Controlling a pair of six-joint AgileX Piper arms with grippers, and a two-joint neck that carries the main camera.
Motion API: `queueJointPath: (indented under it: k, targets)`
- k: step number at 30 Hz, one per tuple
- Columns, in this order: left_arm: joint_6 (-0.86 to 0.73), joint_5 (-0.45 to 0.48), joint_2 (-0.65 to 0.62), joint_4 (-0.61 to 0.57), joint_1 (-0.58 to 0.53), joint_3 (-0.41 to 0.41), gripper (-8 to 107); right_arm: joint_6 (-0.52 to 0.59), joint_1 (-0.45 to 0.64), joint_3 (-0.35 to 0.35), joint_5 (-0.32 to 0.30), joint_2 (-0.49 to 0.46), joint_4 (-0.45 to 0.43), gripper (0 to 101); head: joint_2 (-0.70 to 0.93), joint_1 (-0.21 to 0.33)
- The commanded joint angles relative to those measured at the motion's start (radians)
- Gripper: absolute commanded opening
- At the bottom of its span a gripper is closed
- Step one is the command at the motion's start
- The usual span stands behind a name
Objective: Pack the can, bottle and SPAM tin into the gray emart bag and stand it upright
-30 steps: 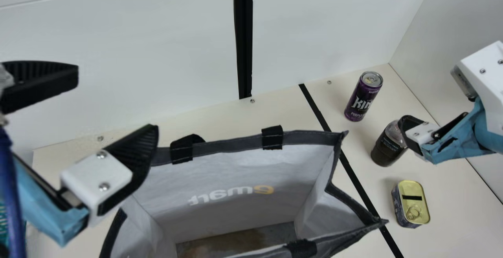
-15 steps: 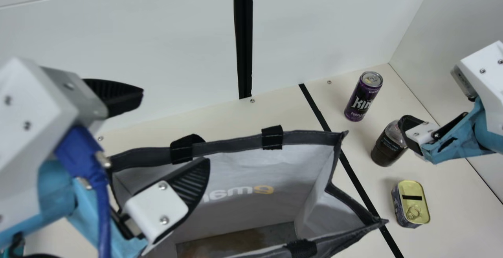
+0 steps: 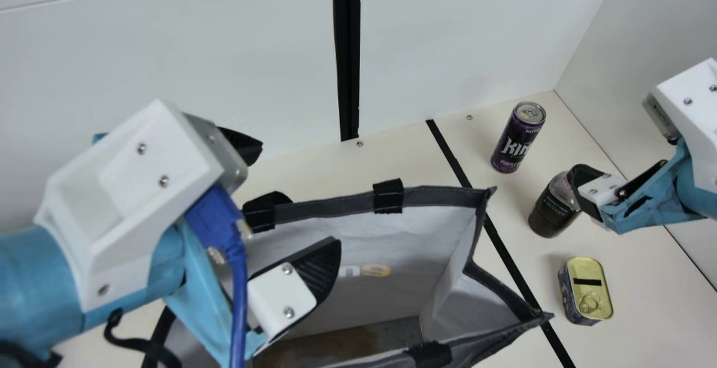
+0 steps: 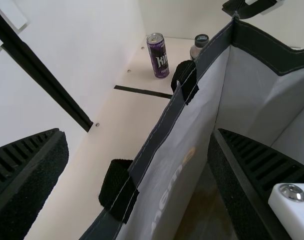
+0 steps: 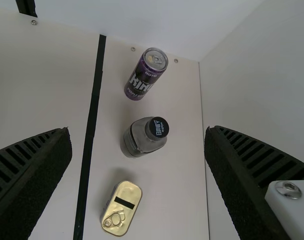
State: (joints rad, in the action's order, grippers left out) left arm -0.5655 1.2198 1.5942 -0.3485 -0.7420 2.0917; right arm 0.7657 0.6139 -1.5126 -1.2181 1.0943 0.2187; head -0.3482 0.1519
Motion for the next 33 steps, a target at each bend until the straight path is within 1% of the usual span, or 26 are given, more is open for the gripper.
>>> queueJointPath:
  k: [1, 14, 25, 33]
  targets:
    - [-0.005, 0.000, 0.010, -0.004, -0.001, 0.004, 90, 0.000, 0.000, 0.000, 0.000, 0.000, 0.000, 95, -0.001, 0.023]
    - [-0.039, 0.000, 0.081, -0.019, 0.018, 0.009, 90, 0.000, 0.000, 0.000, 0.000, 0.000, 0.000, 95, -0.001, 0.023]
    - [-0.052, 0.000, 0.122, -0.001, 0.016, -0.012, 90, 0.000, 0.000, 0.000, 0.000, 0.000, 0.000, 95, -0.001, 0.023]
    - [-0.046, 0.000, 0.130, 0.009, 0.011, -0.019, 37, 0.000, 0.000, 0.000, 0.000, 0.000, 0.000, 95, -0.001, 0.023]
